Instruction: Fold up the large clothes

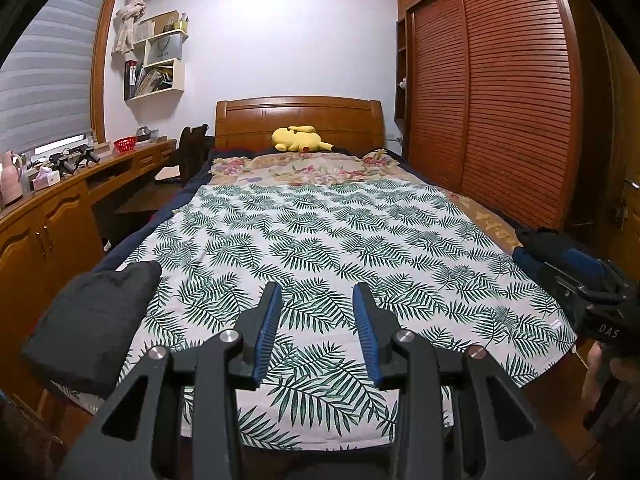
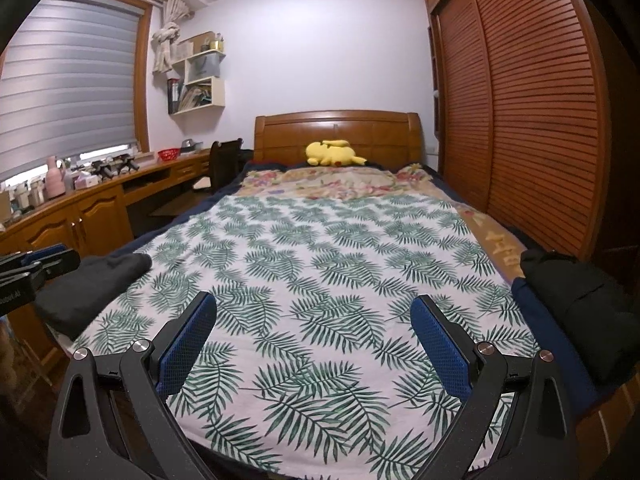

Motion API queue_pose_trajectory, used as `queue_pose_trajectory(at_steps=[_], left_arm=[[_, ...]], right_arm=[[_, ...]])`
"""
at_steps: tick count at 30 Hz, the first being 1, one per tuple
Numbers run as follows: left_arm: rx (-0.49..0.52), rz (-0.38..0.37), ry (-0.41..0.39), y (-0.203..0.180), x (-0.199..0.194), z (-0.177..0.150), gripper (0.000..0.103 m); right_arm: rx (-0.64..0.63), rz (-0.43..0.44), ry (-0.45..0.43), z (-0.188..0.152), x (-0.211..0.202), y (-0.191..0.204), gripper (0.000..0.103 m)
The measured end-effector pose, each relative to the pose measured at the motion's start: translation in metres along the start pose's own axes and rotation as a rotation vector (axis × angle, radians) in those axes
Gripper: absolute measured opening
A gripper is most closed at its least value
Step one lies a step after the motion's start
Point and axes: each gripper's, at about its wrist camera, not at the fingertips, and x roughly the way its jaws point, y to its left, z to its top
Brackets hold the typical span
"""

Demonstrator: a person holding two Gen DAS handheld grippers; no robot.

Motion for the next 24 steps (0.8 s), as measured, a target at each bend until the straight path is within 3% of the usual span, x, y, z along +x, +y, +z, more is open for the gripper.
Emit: queue_pose_trajectory(at_steps=[24], left_arm=[[-0.005, 0.002, 0.001, -0.0021, 0.0001, -0.0025, 0.037]], right_arm=[[0.002, 0.004, -0.002, 0.0001, -0.0027, 0.0018, 0.099]])
